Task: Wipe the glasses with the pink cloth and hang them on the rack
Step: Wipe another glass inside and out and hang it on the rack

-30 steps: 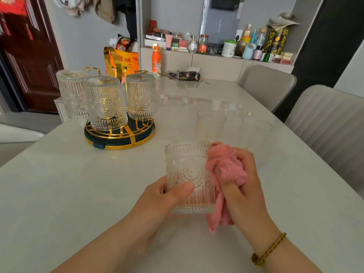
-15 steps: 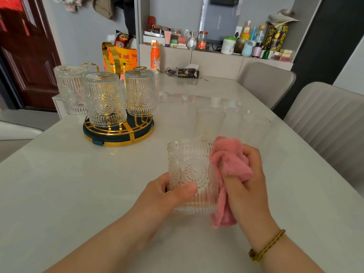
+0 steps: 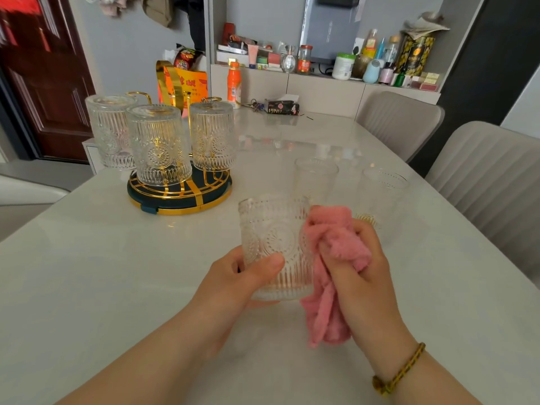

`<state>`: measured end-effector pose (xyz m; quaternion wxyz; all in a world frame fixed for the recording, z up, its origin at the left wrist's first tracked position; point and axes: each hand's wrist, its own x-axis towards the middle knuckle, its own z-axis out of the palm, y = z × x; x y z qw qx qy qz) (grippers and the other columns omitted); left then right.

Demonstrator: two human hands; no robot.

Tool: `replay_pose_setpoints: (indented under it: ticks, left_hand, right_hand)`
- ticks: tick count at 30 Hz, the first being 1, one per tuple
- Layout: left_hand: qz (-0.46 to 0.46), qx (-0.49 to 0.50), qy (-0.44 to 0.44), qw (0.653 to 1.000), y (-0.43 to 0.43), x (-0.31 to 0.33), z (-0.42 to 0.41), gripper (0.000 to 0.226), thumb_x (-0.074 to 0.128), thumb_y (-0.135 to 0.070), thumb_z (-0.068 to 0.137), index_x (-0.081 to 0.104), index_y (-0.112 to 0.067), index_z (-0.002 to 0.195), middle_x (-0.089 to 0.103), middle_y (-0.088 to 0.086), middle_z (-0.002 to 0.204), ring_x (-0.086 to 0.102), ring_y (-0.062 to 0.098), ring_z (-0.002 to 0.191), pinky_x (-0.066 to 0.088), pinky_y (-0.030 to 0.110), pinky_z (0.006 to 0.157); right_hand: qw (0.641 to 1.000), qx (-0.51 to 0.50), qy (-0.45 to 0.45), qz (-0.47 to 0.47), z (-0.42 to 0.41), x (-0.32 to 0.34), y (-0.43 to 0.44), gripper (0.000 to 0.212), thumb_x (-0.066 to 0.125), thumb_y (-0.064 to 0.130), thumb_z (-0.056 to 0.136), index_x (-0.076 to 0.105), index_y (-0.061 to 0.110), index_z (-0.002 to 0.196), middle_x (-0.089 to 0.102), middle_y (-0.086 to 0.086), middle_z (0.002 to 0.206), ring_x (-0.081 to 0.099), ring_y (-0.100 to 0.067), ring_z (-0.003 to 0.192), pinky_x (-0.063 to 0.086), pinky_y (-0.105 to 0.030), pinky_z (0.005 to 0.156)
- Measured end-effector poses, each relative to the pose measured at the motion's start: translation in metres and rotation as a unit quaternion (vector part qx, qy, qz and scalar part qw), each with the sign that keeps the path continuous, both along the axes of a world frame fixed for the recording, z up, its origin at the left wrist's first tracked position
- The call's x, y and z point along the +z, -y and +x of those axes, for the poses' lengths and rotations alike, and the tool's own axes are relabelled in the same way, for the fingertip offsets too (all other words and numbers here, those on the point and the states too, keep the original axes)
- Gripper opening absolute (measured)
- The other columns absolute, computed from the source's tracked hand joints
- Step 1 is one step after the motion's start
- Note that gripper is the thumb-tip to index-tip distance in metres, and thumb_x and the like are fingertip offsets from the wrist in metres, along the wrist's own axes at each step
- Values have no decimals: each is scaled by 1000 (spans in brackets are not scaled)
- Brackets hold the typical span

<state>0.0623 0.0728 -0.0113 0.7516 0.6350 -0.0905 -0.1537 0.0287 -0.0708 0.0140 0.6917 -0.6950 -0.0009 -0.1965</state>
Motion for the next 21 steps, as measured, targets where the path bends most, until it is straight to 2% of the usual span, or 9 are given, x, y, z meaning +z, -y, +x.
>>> replay_pose_setpoints:
  ticks: [2, 4, 8, 10, 13, 15, 18, 19, 21]
  left_hand:
    - [2, -7, 1, 1000, 0, -1, -1, 61, 68, -51, 44, 65, -24, 99, 73, -1, 99, 68, 16, 94, 51, 35, 85]
    - [0, -6, -5, 1000, 0, 0, 0, 57, 70, -44, 50, 65, -22, 102, 73, 0, 98, 69, 16, 92, 53, 33, 82]
    - [-5, 22, -7, 1000, -1, 5, 2, 39, 72, -46, 65, 64, -23, 95, 74, -3, 92, 70, 14, 85, 58, 26, 72]
    - [2, 32, -2, 999, -2, 6, 2, 39, 76, -47, 63, 64, -26, 93, 74, -5, 91, 70, 13, 85, 57, 28, 75]
    - [9, 27, 7, 1000, -1, 5, 1, 50, 71, -49, 48, 65, -28, 93, 74, -8, 93, 69, 12, 89, 53, 35, 85]
    - [7, 26, 10, 1000, 1, 4, -1, 59, 66, -54, 40, 65, -29, 93, 73, -8, 95, 68, 13, 93, 50, 38, 89]
    - [2, 27, 18, 999, 0, 5, -1, 60, 65, -54, 40, 65, -28, 95, 73, -6, 96, 68, 13, 92, 50, 40, 90]
    - [-3, 29, 19, 999, -2, 6, 0, 61, 65, -54, 41, 65, -28, 96, 73, -5, 96, 69, 13, 92, 51, 40, 89]
    - [-14, 36, 20, 999, -5, 7, 3, 65, 64, -54, 41, 64, -26, 100, 73, -3, 97, 69, 15, 91, 52, 41, 87]
  right_hand:
    - [999, -19, -28, 42, 8, -4, 8, 8, 60, 14, 81, 59, 21, 84, 66, 12, 69, 62, -4, 62, 51, -16, 56]
    - [994, -1, -74, 83, 13, -8, 13, 8, 61, 14, 80, 65, 18, 85, 68, -2, 83, 63, -16, 76, 52, -28, 72]
    - [980, 6, -112, 162, 14, -4, 20, 14, 62, 10, 76, 65, 9, 90, 67, -5, 73, 64, -15, 67, 55, -27, 63]
    - [980, -43, -114, 159, 14, -2, 24, 8, 60, 8, 80, 60, 9, 88, 63, -6, 73, 62, -14, 61, 55, -24, 54]
    - [979, -67, -128, 143, 14, -2, 24, 7, 56, 8, 82, 55, 7, 89, 57, -7, 73, 56, -15, 61, 51, -24, 53]
    - [976, -27, -145, 158, 11, -2, 20, 8, 51, 7, 84, 59, 6, 86, 56, -7, 69, 54, -15, 58, 50, -22, 50]
    - [971, 45, -144, 185, 6, 0, 17, 31, 50, 7, 84, 61, 12, 55, 55, -1, 50, 55, -11, 48, 50, -18, 46]
    - [970, 80, -130, 190, 5, 1, 17, 30, 53, 8, 79, 64, 15, 52, 60, -1, 53, 59, -11, 53, 52, -19, 50]
    - [967, 138, -98, 191, 2, 5, 16, 21, 51, 13, 65, 71, 17, 60, 66, 0, 69, 62, -11, 68, 52, -20, 59]
